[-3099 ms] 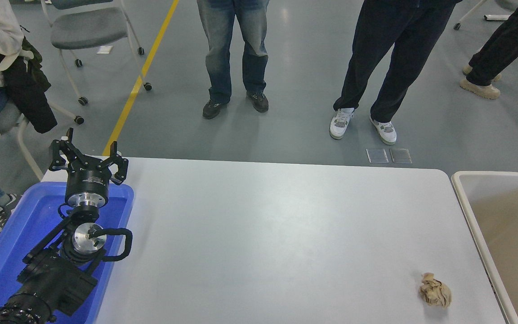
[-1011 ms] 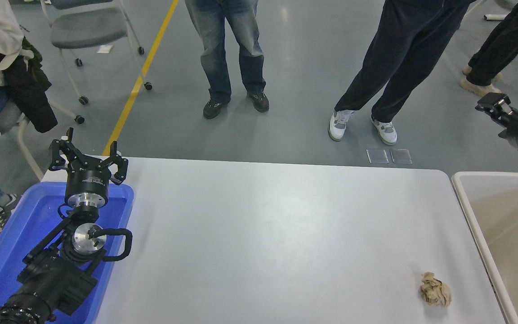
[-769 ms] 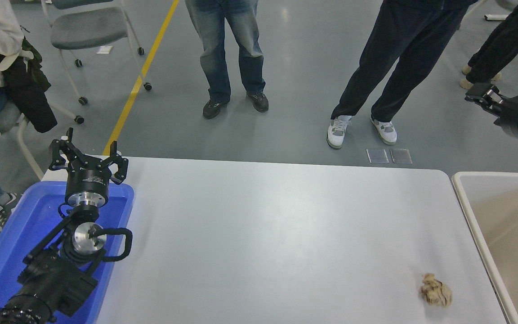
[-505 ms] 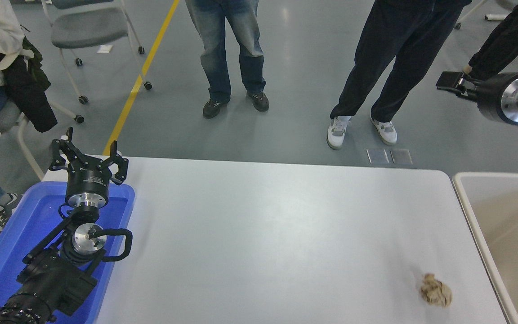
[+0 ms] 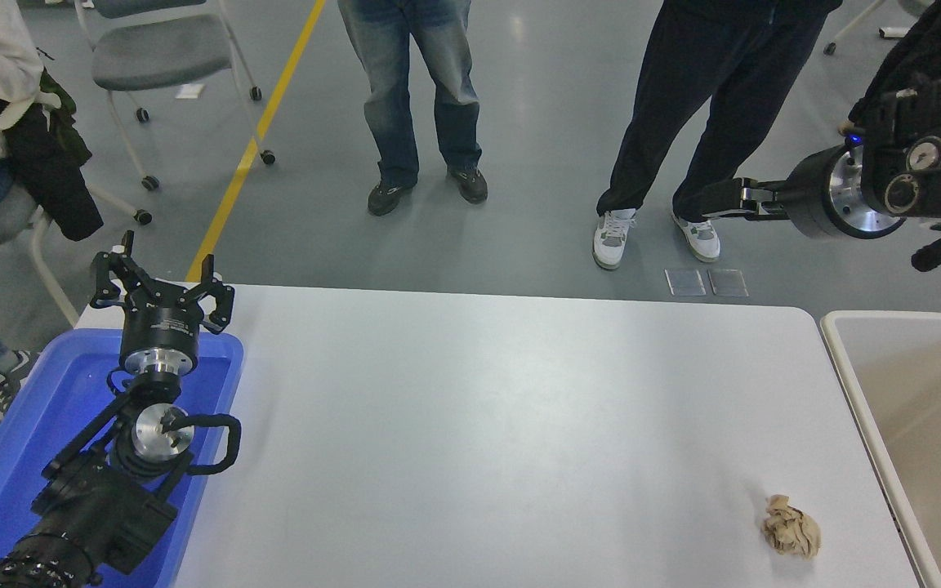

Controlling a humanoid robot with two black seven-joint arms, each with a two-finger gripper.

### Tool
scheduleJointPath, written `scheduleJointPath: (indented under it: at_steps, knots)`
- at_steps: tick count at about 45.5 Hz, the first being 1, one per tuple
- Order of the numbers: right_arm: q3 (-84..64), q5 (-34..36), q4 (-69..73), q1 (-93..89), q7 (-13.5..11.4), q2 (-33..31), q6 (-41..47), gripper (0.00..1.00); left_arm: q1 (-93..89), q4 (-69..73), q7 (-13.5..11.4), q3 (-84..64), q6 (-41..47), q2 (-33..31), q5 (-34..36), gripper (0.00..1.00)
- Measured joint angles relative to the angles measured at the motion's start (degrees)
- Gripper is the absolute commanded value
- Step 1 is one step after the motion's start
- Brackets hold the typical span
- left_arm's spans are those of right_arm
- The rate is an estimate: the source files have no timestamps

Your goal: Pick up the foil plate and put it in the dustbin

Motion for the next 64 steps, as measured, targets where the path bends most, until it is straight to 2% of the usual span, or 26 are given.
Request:
scheduleJointPath:
  at_steps: [32, 48, 64]
  knots:
    - [-0.76, 5.97, 2.46, 9.85, 0.6, 4.45, 22.84, 1.0, 0.0, -0.01, 0.0, 0.0, 0.0, 0.0, 0.0, 0.99]
    - [-1.64, 7.2, 5.8, 13.47, 0.73, 4.31, 29.67, 1.0, 0.05, -0.01, 0.0, 0.0, 0.0, 0.01, 0.0, 0.99]
    - [-5.75, 12.45, 7.29, 16.06, 0.6, 3.55, 36.12, 1.0, 0.05, -0.01, 0.0, 0.0, 0.0, 0.01, 0.0, 0.99]
